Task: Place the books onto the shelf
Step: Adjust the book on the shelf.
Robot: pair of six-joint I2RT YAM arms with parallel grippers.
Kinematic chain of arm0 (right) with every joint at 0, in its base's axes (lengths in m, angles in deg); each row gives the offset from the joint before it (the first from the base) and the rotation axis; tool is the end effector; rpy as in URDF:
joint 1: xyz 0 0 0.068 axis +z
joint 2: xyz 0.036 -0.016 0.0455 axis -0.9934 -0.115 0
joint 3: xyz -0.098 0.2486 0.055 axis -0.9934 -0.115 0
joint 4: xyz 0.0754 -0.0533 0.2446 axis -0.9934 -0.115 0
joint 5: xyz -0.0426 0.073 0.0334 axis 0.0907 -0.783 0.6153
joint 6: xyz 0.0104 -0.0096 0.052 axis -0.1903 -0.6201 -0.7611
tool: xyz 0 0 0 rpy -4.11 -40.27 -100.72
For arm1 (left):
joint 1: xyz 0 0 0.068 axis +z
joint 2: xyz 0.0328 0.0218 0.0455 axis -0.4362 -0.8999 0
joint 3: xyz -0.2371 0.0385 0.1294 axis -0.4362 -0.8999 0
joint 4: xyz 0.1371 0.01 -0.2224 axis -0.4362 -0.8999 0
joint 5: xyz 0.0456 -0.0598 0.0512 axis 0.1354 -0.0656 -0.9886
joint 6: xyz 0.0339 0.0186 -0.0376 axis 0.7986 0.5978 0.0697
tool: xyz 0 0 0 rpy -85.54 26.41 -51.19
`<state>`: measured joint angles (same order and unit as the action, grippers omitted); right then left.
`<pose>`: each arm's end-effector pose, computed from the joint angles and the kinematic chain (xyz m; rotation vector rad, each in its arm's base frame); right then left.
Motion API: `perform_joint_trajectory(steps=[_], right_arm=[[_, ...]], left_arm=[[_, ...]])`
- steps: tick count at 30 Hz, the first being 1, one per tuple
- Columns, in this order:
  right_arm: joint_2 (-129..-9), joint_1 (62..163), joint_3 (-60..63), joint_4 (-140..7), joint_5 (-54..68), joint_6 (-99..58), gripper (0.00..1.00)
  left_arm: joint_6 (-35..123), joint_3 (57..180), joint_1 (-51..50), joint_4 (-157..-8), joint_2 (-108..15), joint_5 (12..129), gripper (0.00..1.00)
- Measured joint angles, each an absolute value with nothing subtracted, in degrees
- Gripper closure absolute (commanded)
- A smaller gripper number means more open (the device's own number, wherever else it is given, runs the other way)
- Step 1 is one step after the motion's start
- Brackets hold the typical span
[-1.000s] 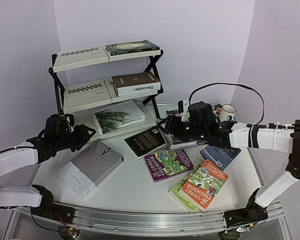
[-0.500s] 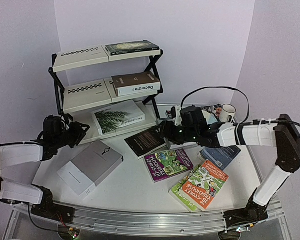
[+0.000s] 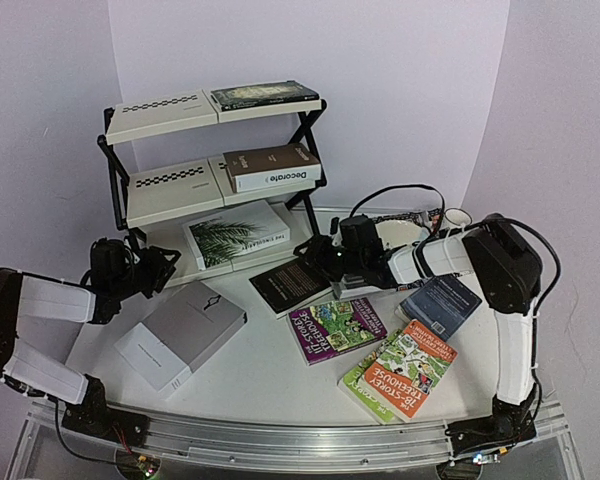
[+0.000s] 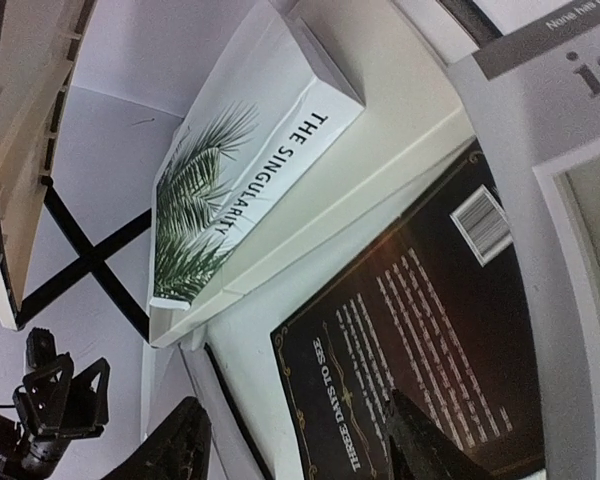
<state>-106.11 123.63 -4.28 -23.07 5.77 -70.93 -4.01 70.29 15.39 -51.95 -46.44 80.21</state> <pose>0.3482 0.3021 0.1929 0.1408 1.8690 1.3778 0.2495 -0.0571 0.1782 -0.6488 1.9540 -1.0955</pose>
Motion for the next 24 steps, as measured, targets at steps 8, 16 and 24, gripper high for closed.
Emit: perform_joint_trajectory(steps=[8,16,24], right_arm=[[-115.1,123.1,6.4,-18.8,7.9,-71.0,0.47],[-121.4,121.2,13.6,-17.2,8.8,-69.7,0.52],[-127.4,119.8,21.4,-16.9,8.8,-68.3,0.53]], left_arm=[[-3.2,70.2,15.4,-47.3,-49.9,79.8,0.54],[-2.0,70.2,15.4,-44.2,-53.9,78.8,0.45],[-0.4,71.1,15.4,-42.4,-58.4,78.8,0.41]])
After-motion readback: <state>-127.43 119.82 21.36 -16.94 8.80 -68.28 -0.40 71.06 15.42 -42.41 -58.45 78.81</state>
